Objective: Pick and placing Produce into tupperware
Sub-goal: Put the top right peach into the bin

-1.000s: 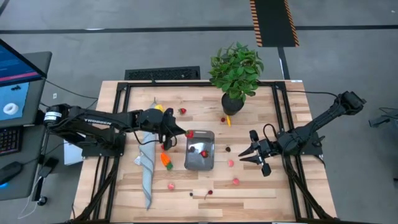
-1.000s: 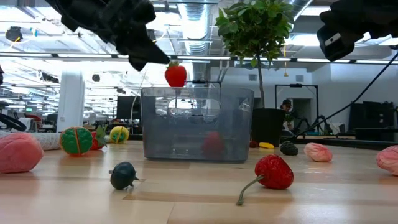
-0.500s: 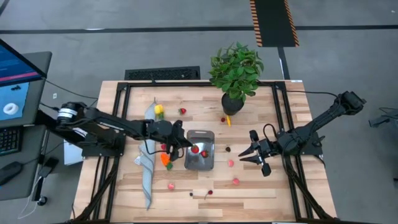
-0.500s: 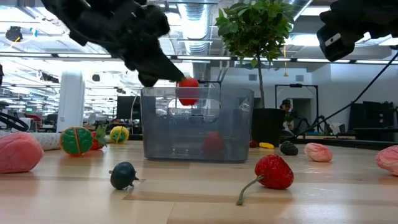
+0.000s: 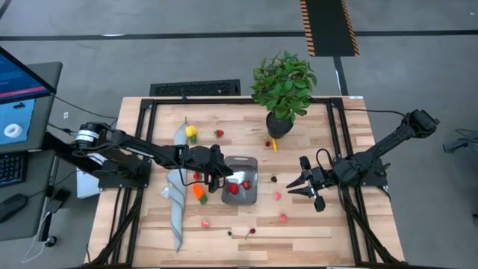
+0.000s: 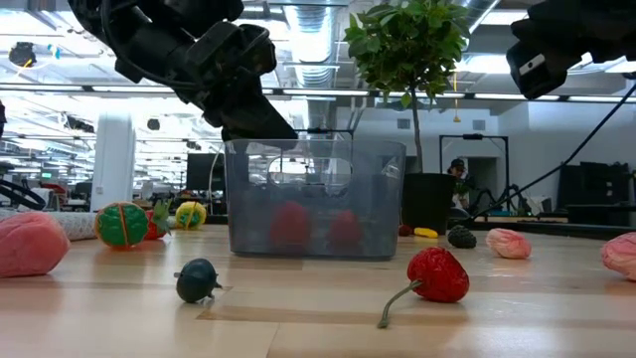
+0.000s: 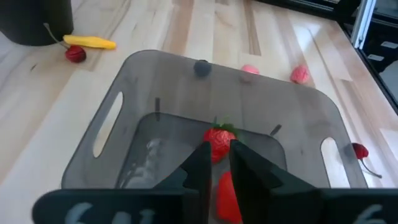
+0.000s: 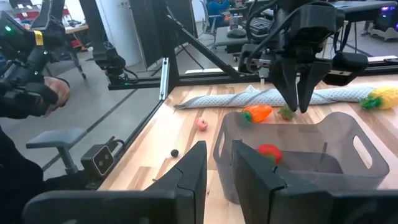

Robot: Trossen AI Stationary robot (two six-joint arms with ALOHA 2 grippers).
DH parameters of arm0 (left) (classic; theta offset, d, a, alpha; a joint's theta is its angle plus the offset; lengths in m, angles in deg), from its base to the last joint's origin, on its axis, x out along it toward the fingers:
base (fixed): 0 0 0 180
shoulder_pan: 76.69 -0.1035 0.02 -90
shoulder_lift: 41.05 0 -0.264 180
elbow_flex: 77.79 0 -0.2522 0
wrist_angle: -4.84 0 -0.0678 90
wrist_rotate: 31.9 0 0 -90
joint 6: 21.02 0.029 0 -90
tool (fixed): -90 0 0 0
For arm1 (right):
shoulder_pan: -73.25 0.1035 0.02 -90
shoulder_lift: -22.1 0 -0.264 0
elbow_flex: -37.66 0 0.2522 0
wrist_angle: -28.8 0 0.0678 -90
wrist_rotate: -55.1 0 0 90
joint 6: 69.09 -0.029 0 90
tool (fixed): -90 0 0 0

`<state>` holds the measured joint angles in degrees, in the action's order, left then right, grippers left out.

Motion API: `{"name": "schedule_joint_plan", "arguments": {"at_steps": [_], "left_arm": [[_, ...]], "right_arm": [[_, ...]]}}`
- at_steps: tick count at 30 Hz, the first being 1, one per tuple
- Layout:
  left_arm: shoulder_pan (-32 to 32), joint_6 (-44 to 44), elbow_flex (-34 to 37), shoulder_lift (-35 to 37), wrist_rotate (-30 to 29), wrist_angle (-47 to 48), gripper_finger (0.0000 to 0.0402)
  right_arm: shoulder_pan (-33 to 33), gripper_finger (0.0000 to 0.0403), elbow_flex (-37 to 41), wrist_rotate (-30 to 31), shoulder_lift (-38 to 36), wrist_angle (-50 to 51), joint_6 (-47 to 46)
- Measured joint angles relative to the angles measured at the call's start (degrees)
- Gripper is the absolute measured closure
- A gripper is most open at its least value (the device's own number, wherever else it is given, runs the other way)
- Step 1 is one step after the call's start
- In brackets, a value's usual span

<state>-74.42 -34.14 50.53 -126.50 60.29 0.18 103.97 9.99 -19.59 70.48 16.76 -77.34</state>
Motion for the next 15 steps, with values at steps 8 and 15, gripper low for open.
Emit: {"name": "schedule_joint_plan", "arguments": {"at_steps": [8,15], "left_arm": [[-0.37,1.32,0.0,1.09,-6.64,-4.47,0.0319],[-3.04,2.57,0.04,5.54,-16.21,1.22,0.0291]], "right_arm": [[0.0,0.0305,0.0,0.0,0.0,0.0,-0.39],[0.02,0.0305,0.0,0.0,1.4,-0.24,-0.94]]}}
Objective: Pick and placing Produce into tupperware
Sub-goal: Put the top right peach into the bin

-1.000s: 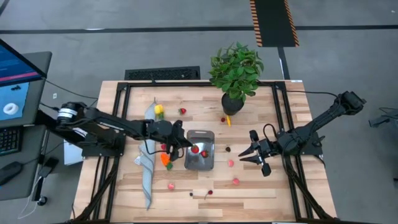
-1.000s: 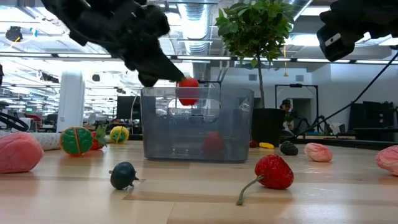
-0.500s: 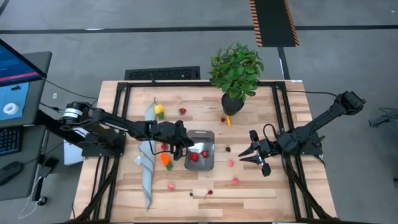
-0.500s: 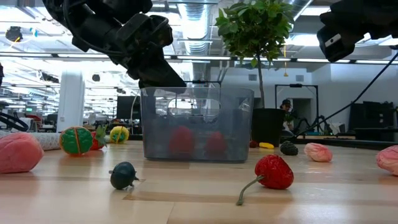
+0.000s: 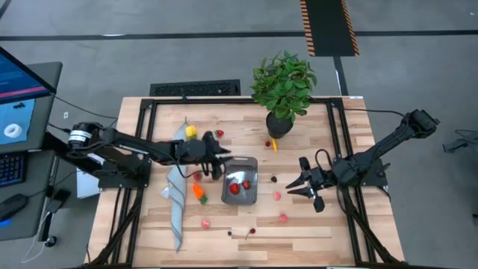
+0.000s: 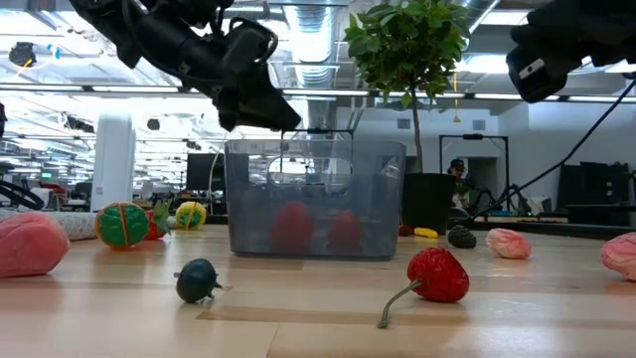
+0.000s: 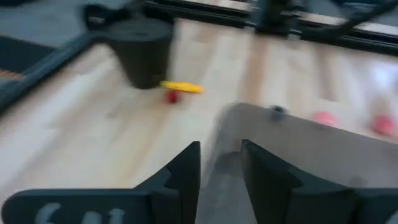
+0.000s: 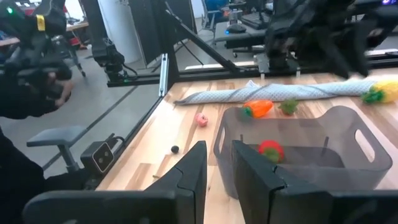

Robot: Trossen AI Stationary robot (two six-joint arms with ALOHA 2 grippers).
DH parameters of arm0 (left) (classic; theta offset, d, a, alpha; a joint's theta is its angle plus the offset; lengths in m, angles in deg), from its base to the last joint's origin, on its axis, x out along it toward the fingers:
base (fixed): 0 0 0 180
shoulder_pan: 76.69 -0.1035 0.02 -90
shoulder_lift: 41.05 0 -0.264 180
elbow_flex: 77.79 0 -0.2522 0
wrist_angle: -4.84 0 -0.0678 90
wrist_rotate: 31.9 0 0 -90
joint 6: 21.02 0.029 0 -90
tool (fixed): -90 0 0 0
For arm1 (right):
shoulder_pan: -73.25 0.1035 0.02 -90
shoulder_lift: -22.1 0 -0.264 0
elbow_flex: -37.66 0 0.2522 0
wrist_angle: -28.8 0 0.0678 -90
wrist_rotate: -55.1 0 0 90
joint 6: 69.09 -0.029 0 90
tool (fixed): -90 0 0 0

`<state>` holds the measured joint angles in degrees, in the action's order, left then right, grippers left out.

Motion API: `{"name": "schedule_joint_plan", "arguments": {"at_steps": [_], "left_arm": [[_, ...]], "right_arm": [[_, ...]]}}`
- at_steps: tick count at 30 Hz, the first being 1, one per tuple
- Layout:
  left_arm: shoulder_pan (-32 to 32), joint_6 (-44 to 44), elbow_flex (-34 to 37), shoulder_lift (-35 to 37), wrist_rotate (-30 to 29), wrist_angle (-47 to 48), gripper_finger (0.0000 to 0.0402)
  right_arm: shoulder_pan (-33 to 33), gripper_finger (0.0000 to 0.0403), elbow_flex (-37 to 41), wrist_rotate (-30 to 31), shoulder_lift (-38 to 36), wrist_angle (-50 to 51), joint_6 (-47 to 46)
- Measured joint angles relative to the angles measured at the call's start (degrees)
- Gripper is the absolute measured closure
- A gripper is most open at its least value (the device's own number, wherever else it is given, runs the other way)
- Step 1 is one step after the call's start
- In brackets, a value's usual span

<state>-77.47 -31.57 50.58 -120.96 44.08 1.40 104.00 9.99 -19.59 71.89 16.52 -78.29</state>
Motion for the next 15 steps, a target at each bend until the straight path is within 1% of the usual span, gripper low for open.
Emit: {"name": "schedule_joint_plan", "arguments": {"at_steps": [2,4,6,10,13,15], "left_arm": [[-0.73,-0.26,0.01,1.42,-2.63,2.83,0.0277],[-1.4,-0.49,0.02,2.69,-3.36,4.92,0.0258],[-1.8,-0.5,0.02,4.25,-4.45,7.01,0.0237],[-1.88,0.78,0.04,8.16,-10.58,11.01,0.0199],[-1.91,1.01,0.04,11.96,-12.97,12.51,0.0182],[-1.91,1.68,0.04,14.84,-13.15,13.37,0.0177]], "right_arm": [[-0.02,0.0305,0.0,0.0,0.97,-0.18,-0.28],[-0.05,0.0305,0.02,0.1,1.59,-0.58,-0.34],[-0.13,0.0305,0.02,1.59,1.99,-1.49,-0.47],[-0.13,0.0305,0.04,4.55,1.99,-3.0,-2.77],[-0.16,0.0305,0.04,4.69,1.91,-3.11,-1.94],[-0.55,0.0305,0.04,4.5,1.9,-3.15,-1.14]]}}
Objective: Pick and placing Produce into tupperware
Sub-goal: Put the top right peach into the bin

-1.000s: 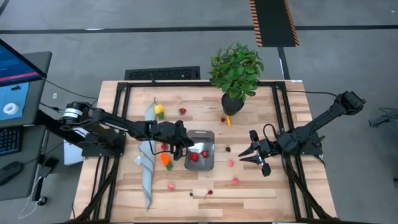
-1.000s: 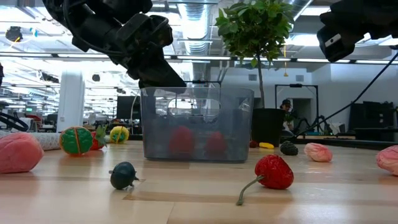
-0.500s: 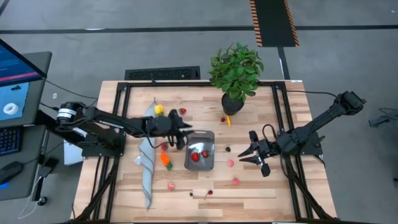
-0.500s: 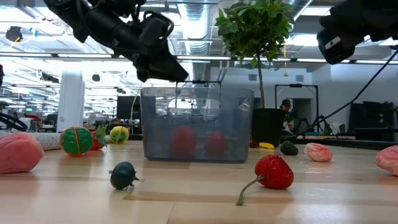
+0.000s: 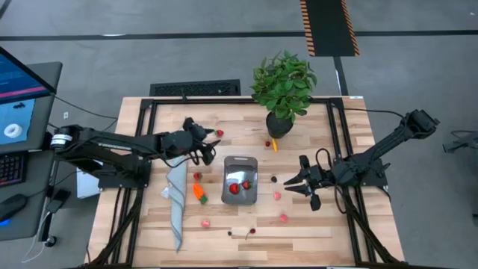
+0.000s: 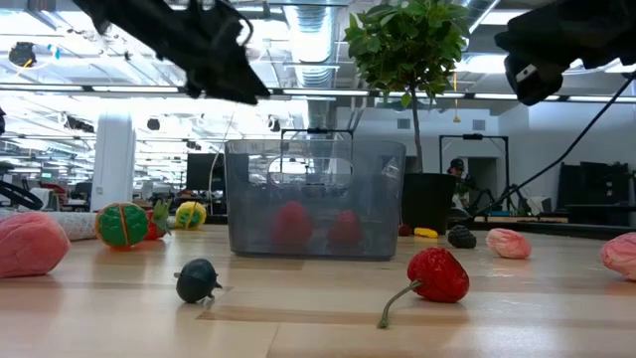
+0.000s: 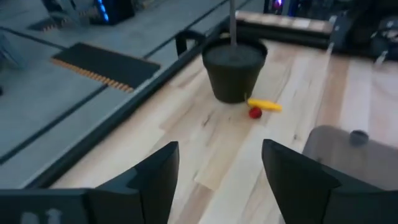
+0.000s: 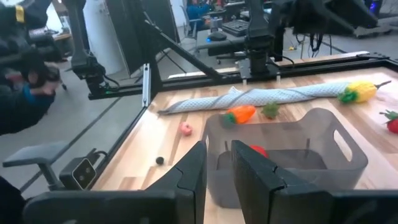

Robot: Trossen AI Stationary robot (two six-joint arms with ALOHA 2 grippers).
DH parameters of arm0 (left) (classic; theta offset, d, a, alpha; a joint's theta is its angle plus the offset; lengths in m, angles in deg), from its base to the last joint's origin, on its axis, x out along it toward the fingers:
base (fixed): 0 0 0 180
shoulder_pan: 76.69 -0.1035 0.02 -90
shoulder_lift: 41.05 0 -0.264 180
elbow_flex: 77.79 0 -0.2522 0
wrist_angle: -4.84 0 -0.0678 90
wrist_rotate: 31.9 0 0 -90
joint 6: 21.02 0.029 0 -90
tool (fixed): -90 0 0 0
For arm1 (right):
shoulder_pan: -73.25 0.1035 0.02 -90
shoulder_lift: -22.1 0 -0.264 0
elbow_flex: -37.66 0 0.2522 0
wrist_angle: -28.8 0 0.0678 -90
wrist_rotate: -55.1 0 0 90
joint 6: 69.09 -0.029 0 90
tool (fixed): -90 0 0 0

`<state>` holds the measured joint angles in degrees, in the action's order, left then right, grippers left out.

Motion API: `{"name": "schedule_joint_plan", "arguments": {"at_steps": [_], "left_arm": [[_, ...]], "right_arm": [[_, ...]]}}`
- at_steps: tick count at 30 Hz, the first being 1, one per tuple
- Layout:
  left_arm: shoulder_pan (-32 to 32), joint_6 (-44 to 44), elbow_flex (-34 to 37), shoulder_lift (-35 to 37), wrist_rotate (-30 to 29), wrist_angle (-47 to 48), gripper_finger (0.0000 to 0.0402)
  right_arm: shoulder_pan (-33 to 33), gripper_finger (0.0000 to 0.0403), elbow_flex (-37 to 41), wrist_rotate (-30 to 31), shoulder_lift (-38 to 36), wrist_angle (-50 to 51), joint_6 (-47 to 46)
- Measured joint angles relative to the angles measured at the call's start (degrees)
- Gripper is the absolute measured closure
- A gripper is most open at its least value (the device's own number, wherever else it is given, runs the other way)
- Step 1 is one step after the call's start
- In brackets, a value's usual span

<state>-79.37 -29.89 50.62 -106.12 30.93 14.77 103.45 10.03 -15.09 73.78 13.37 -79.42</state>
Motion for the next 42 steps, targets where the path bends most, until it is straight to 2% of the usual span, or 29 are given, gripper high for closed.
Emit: {"name": "schedule_joint_plan", "arguments": {"at_steps": [6,8,10,14,17,24,28,32,36,42], "left_arm": [[0.29,1.16,0.0,8.59,-0.12,1.59,0.0175],[0.49,2.19,0.09,11.21,-0.12,1.84,0.0175],[0.76,2.96,0.89,14.01,-0.1,1.19,0.0175],[0.76,3.59,4.59,20.19,0.32,-0.97,0.0176],[0.77,3.24,7.19,23.92,0.47,-1.42,0.0176],[0.8,3.36,13.28,29.7,5.36,-5.31,0.0176],[0.81,4.01,17.23,32.64,9.28,-11.07,0.0176],[0.81,4.62,19.67,35.18,13.53,-11.99,0.0176],[0.85,4.82,22.32,37.27,18.75,-13.19,0.0176],[0.83,4.8,25.88,39.85,22.76,-16.45,0.0176]], "right_arm": [[-2.19,0.0305,-1.4,0.34,0.01,1.15,-0.4],[-3.04,0.0305,-3.36,0.42,0.0,4.71,-0.67],[-4.13,0.0305,-6.34,0.42,0.02,11.91,-2.15],[-6.69,0.0296,-15.25,0.87,0.09,34.05,-9.66],[-7.9,0.0264,-20.09,-0.03,1.02,43.93,-14.93],[-11.3,0.0152,-26.29,-3.35,3.35,58.63,-28.27],[-11.97,0.0134,-27.02,-6.37,7.41,59.61,-31.34],[-11.37,0.0134,-28.52,-7.67,12.59,59.61,-33.24],[-10.69,0.0134,-29.25,-7.98,18.05,60.48,-35.5],[-8.87,0.0134,-30.86,-7.98,25.42,60.13,-37.43]]}}
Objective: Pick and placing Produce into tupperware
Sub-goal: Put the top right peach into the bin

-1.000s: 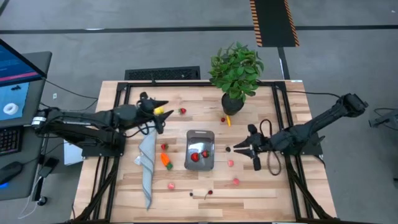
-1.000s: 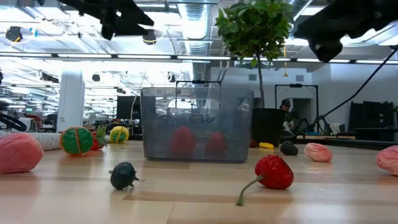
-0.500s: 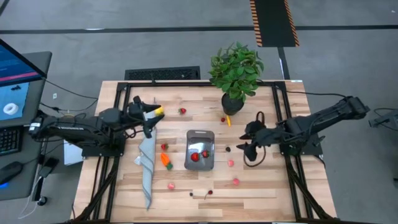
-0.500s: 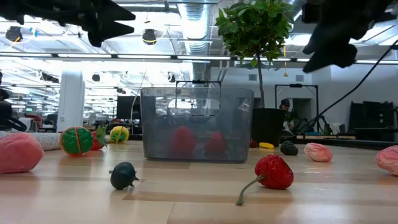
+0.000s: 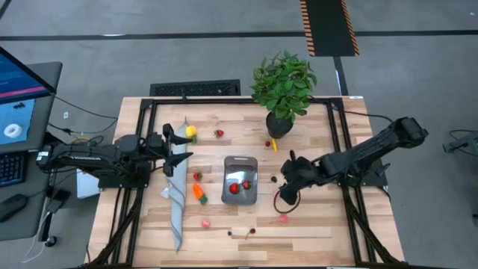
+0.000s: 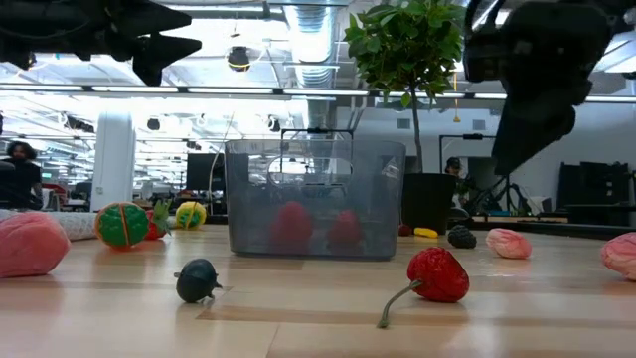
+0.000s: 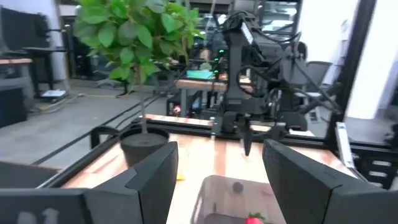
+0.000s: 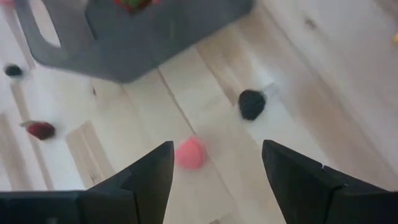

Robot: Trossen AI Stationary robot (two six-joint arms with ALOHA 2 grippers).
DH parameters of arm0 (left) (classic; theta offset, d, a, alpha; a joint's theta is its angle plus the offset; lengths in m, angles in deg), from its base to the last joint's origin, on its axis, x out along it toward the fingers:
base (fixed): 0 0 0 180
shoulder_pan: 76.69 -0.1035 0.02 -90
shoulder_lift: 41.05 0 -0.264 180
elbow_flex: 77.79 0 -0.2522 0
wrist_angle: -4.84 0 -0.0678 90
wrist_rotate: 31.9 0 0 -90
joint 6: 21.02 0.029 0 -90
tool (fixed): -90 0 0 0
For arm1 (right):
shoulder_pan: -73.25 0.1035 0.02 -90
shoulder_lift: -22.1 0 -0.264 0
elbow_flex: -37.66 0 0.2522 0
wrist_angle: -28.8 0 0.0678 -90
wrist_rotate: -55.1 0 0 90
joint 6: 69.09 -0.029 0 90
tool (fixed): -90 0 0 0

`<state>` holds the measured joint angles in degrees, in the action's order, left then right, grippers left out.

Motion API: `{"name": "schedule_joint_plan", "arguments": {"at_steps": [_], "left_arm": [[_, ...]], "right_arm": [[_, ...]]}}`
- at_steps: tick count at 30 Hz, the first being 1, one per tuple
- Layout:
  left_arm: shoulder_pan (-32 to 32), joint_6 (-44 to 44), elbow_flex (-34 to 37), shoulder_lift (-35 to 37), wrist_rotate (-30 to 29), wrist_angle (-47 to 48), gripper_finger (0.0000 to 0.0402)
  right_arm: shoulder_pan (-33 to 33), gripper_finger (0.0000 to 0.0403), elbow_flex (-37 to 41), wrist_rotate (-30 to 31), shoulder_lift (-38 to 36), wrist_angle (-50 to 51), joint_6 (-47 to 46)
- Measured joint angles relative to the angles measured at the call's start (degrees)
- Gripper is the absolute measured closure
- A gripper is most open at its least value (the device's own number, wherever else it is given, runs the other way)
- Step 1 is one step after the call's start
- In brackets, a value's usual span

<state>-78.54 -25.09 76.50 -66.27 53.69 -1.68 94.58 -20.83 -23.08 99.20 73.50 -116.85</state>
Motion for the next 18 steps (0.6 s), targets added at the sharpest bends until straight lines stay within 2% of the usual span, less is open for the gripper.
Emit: {"name": "schedule_joint_plan", "arguments": {"at_steps": [4,18], "left_arm": [[0.02,-0.02,0.98,1.21,2.6,-0.4,0.0176],[0.02,-0.09,1.02,1.37,3.5,-0.28,0.0176]], "right_arm": [[1.75,0.0133,-1.46,0.01,4.23,-0.38,-1.3],[3.42,0.0133,-1.8,0.3,14.23,-5.19,-2.75]]}}
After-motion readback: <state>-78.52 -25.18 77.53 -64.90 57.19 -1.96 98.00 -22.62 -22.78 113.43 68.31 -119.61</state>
